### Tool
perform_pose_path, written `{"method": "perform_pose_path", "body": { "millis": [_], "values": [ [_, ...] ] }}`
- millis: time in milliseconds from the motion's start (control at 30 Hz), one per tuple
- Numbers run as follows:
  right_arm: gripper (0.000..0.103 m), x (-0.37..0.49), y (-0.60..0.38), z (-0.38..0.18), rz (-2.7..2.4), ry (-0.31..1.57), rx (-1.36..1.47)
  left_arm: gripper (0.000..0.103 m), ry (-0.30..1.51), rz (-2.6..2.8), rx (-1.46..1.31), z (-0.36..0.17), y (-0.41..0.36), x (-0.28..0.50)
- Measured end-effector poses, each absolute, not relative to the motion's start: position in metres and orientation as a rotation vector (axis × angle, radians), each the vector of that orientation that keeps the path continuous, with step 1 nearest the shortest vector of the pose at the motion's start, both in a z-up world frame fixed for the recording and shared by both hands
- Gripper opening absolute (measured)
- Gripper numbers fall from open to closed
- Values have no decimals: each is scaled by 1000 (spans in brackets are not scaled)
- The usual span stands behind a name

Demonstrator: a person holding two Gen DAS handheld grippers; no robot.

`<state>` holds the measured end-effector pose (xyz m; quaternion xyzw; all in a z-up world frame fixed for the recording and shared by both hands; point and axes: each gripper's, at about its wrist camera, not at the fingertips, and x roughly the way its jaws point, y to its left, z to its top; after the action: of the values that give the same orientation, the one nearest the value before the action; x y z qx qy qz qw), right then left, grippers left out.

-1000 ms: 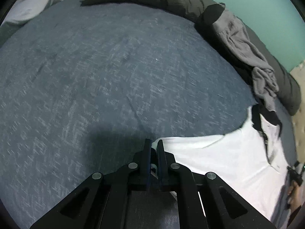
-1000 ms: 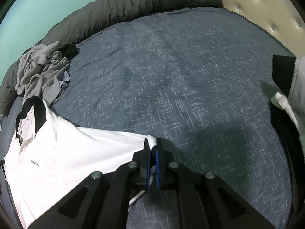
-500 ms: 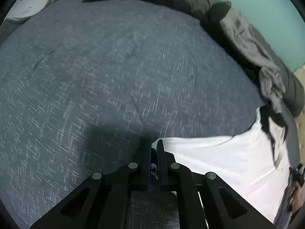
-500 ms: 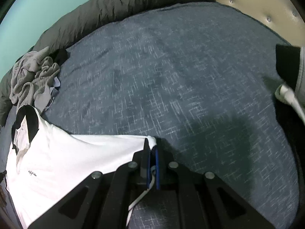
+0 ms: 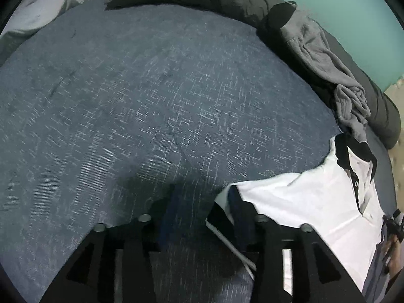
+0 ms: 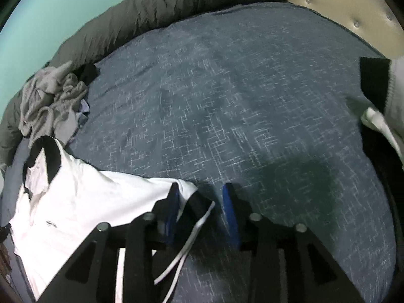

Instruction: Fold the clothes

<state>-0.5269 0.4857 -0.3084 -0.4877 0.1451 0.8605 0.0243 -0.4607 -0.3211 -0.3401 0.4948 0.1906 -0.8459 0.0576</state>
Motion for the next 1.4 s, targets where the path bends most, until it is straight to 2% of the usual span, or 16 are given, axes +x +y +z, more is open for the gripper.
{"method": "perform_pose_path", "body": {
  "millis": [100, 333, 567, 633, 700, 767, 800, 900, 933, 1033, 1400],
  "values": [
    [48, -516, 491, -301, 2665, 482, -1480, 53, 571, -2557, 1488, -330, -325, -453],
    [48, -484, 479, -282, 2737, 593, -1451, 54, 583, -2597, 1493, -319, -318, -419],
    [48, -455, 444, -293, 2786, 624, -1572, 55, 586, -2618, 1605, -352, -280, -404],
    [44, -451, 438, -300, 2782, 605, -1588, 55, 605, -2607, 1622, -361, -275, -402],
    [17, -447, 436, -306, 2782, 602, -1609, 55, 613, -2605, 1617, -365, -274, -399],
    [4, -444, 435, -314, 2773, 602, -1630, 54, 620, -2605, 1608, -367, -274, -397],
    [2, -442, 435, -318, 2765, 603, -1640, 54, 624, -2605, 1603, -368, -274, -396],
    [0, -436, 438, -329, 2743, 598, -1641, 54, 629, -2611, 1588, -370, -276, -393],
    [0, -434, 440, -332, 2735, 610, -1628, 51, 624, -2617, 1587, -370, -277, -393],
    [0, -433, 445, -339, 2717, 629, -1608, 32, 608, -2625, 1590, -371, -278, -391],
    [1, -414, 453, -327, 2689, 668, -1606, 32, 606, -2628, 1572, -363, -283, -363]
  ]
}}
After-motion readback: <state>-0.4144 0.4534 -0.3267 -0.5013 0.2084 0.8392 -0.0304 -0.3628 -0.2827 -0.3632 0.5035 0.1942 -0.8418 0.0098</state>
